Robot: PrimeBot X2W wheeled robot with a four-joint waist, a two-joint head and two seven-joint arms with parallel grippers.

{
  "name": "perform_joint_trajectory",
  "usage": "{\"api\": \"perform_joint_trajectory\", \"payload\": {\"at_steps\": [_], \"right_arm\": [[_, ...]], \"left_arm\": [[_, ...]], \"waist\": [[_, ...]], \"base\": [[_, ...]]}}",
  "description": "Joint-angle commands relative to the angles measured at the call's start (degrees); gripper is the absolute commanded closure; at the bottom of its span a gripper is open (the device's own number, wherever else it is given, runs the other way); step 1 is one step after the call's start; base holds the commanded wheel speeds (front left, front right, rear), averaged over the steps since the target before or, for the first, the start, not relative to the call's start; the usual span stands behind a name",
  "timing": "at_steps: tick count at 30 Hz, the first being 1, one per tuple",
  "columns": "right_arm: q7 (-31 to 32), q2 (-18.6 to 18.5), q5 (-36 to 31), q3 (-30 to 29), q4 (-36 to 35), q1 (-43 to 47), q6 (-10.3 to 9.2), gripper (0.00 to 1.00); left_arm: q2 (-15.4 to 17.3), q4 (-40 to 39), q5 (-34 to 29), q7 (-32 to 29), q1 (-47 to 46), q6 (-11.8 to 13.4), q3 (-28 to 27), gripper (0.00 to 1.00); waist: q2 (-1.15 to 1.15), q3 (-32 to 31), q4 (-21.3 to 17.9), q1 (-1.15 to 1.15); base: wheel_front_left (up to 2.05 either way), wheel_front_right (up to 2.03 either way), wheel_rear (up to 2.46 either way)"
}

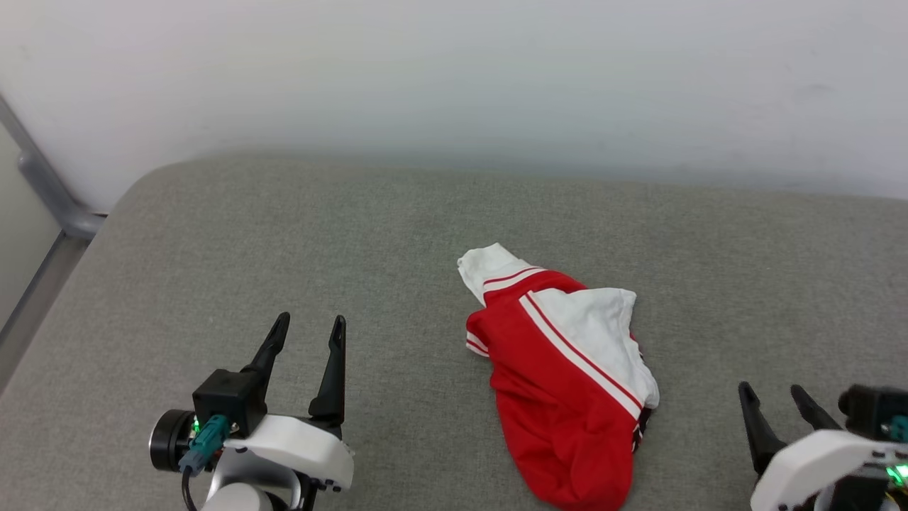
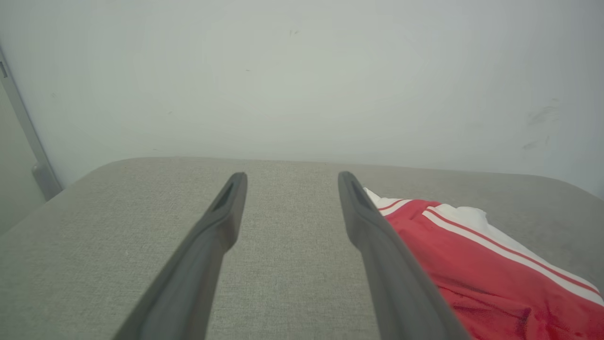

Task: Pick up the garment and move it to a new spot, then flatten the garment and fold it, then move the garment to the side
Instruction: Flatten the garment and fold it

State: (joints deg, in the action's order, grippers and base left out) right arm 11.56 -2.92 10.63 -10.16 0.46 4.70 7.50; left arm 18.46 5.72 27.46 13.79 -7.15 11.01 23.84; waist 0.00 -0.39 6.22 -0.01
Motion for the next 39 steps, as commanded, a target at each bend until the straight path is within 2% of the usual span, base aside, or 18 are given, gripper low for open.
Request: {"api": "perform_joint_trajectory", "payload": {"at_steps": [1, 4, 13, 20, 21, 22, 32, 39], "right_arm": [[3.69, 0.07, -0.36, 1.18, 0.67, -3.45, -0.02, 0.00], [8.07, -0.27, -0.67, 2.80, 1.09, -6.02, -0.02, 0.00], [26.07, -7.69, 1.96, 15.88, 4.84, -17.51, -0.04, 0.00], [33.79, -11.61, 4.99, 22.67, 8.19, -21.71, -0.03, 0.00], [33.96, -11.84, 5.51, 23.12, 8.28, -21.96, -0.03, 0.63], [34.08, -12.10, 5.86, 23.57, 8.29, -22.33, -0.03, 1.00], [30.23, -14.43, 5.13, 25.02, 2.51, -25.37, -0.03, 1.00], [30.60, -14.37, 0.95, 16.75, -3.32, -20.05, -0.04, 1.00]], "left_arm": [[-0.29, -0.84, -0.39, 0.42, -1.50, -0.01, -0.28, 0.00], [-0.45, -1.27, -0.49, 0.63, -1.93, -0.14, -0.55, 0.00], [-2.63, -1.20, -1.12, 1.34, -4.62, -1.72, -1.22, 0.00], [-4.17, -0.98, -2.30, 1.49, -5.41, -2.97, -2.31, 0.00], [-4.33, -0.90, -2.45, 1.49, -5.27, -3.19, -2.60, 0.00], [-4.51, -0.75, -2.57, 1.44, -5.04, -3.37, -2.81, 0.00], [-5.73, 0.04, -3.92, 1.40, -2.86, -5.03, -5.43, 0.00], [-5.41, 0.56, -4.69, 1.41, -1.12, -4.86, -6.15, 0.00]], "waist": [[0.00, 2.49, 2.08, 0.01], [0.00, 3.71, 3.13, 0.01], [0.00, 8.72, 7.41, 0.01], [0.00, 10.66, 8.86, 0.01], [0.00, 10.68, 8.85, 0.01], [0.00, 10.64, 8.77, 0.01], [0.00, 7.17, 5.20, 0.01], [0.00, 5.25, 1.86, 0.01]], "base": [[0.00, 0.00, 0.00], [0.00, 0.00, 0.00], [0.00, 0.00, 0.00], [0.00, 0.00, 0.00], [0.00, 0.00, 0.00], [0.00, 0.00, 0.00], [0.00, 0.00, 0.00], [0.00, 0.00, 0.00]]}}
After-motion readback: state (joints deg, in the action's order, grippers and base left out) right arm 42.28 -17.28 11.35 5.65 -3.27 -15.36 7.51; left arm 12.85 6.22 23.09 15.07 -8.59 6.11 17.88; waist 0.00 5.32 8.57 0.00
